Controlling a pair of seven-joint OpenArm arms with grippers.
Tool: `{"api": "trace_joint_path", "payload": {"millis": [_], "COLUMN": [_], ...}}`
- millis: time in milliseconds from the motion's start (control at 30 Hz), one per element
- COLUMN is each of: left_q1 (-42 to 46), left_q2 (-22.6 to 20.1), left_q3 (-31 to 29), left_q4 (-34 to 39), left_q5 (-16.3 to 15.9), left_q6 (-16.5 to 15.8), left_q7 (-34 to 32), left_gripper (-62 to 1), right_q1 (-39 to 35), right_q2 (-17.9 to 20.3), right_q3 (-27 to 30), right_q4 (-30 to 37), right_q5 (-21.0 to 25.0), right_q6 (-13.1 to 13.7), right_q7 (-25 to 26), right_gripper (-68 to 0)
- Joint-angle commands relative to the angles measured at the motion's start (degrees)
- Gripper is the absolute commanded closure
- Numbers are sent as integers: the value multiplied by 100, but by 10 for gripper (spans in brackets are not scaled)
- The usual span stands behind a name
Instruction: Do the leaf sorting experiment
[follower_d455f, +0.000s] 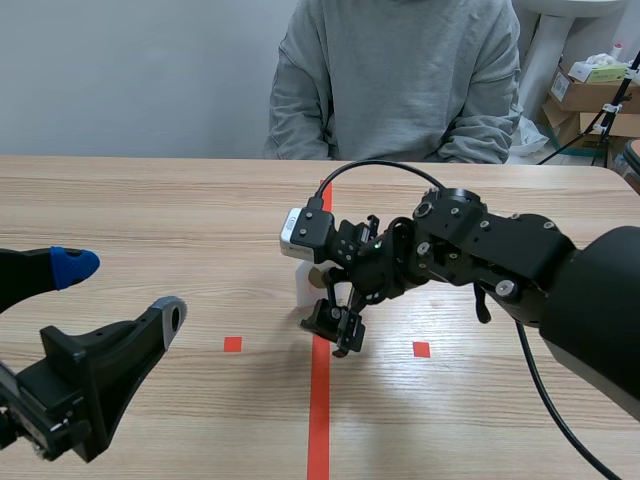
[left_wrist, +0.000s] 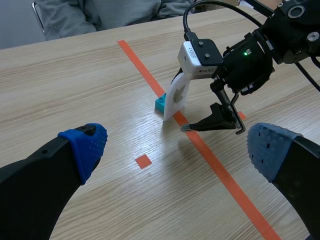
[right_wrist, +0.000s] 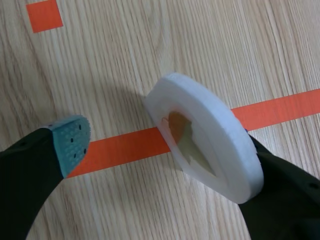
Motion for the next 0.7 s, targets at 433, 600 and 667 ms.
{"api": "trace_joint_path", "payload": {"millis": [433,600,667], "left_q1": [31,33,33], "left_q2": [11,13,13], "left_q3": [-17,-17,-17], "left_q4": [20,20,20], "left_q5": [-37,-37,-37], "left_q6": [-15,-15,-15], "left_q7": [-81,-76,-76], "left_gripper": [-600,-600,-600], "right_q1": [157,160,160], "right_q2": [234,310,365], "right_q3": [42,116,192], "right_q4": [149,181,229], "right_q5": [52,275,452], "right_q6": [0,-4,-2], "right_q7": [-79,-175,-251], "right_gripper": [-50,-35,-34]}}
